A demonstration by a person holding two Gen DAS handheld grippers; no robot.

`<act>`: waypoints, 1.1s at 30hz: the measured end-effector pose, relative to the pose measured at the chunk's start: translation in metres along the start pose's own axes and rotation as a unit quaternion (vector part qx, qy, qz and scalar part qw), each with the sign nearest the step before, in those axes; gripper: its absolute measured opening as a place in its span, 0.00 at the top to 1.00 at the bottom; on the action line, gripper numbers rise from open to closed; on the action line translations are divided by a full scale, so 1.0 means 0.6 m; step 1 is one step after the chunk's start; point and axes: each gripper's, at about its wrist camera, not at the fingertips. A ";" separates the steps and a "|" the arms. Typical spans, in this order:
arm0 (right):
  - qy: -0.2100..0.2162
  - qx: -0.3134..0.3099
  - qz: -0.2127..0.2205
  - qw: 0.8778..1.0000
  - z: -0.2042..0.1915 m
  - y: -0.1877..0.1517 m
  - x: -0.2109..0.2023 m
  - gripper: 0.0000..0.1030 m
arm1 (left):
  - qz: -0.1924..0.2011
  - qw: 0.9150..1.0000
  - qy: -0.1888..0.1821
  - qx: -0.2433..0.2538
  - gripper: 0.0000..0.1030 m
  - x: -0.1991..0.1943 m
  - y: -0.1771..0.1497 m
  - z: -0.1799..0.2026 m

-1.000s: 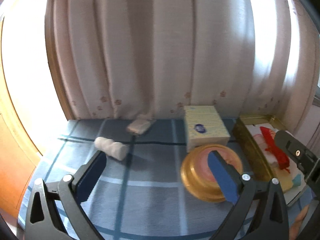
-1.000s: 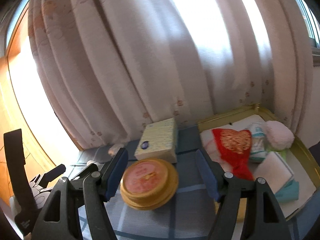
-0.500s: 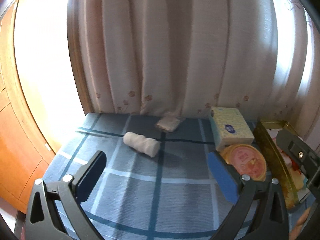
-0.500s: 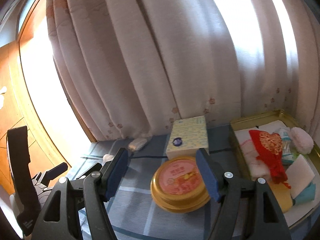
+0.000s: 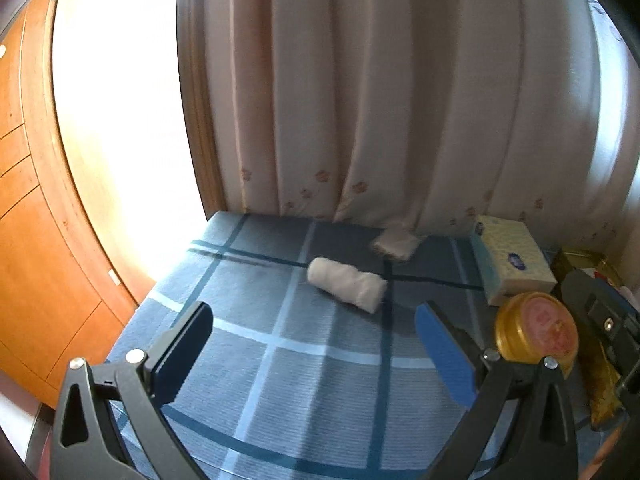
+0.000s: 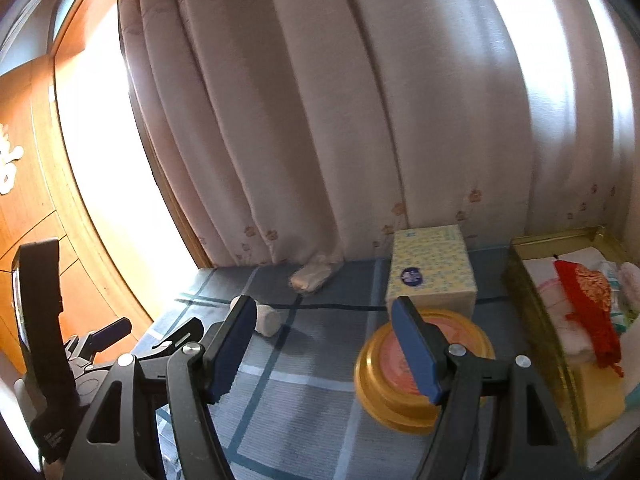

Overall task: Organize soft objects
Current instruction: 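Move both tools away from the tray toward the rolled white towel and plastic bag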

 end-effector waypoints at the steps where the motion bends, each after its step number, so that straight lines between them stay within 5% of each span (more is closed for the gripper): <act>1: 0.002 -0.001 0.000 1.000 -0.002 -0.001 0.000 0.30 | -0.002 1.000 0.002 -0.002 0.00 0.003 -0.001 -0.005; 17: 0.008 -0.038 -0.021 0.999 -0.039 -0.028 0.062 0.30 | -0.052 0.998 0.038 -0.019 0.00 0.092 -0.017 -0.070; 29: -0.014 -0.046 -0.011 0.999 -0.024 -0.031 0.077 0.30 | -0.098 0.994 -0.016 -0.046 0.00 0.167 0.035 -0.001; 33: -0.016 -0.041 -0.008 0.999 -0.014 -0.028 0.074 0.30 | -0.120 0.992 0.003 -0.047 0.02 0.209 0.054 0.036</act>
Point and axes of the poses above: each gripper's, at about its wrist camera, not at the fingertips, and x roughly the way its jaws point, z to its right, y to its top, and after that the axes turned 3 degrees about -x, right-handed
